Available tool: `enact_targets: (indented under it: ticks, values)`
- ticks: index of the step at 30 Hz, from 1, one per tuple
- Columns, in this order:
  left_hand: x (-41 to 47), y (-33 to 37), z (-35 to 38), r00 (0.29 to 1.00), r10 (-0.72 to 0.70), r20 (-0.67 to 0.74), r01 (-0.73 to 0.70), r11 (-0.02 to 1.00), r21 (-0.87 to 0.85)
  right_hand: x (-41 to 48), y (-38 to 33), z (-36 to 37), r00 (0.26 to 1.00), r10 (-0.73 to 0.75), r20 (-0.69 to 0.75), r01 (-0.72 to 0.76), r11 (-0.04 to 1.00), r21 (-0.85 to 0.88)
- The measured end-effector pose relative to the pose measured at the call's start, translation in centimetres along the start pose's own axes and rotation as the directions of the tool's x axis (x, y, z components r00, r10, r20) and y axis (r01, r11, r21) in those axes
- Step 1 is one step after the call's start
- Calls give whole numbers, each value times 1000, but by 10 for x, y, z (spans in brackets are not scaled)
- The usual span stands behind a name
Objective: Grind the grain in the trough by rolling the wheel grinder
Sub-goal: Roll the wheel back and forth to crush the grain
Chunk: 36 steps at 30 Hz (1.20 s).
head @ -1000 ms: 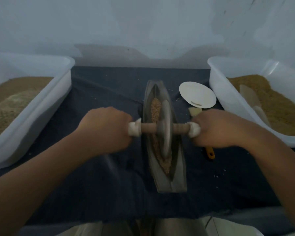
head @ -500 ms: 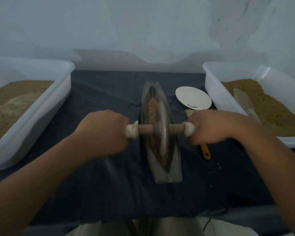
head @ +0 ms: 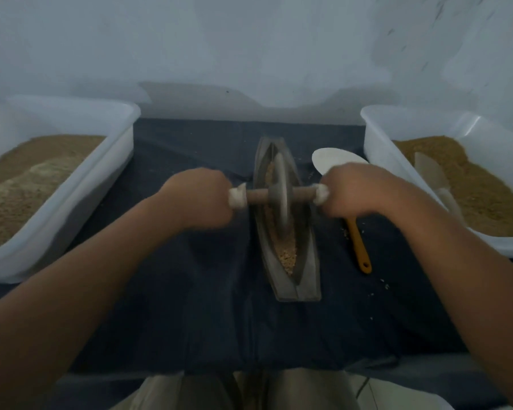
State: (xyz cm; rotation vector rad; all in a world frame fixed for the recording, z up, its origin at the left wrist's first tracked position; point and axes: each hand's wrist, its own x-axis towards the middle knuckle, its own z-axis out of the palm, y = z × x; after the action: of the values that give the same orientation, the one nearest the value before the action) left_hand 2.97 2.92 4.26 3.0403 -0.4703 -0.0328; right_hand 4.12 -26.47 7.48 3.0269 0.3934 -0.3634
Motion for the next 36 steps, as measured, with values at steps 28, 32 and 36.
enact_targets:
  ticks: [28,32,36]
  values:
    - [33,1,-3,977,-113,-178,129,989,78,17,-4,18,890,96,-446,-134,990,-54]
    - [50,0,-6,973,-127,-194,140,989,53,42,-6,3,910,92,-404,-131,989,-70]
    - [3,-4,6,989,33,-148,-23,997,67,-5,-3,14,987,61,-148,-63,998,-5]
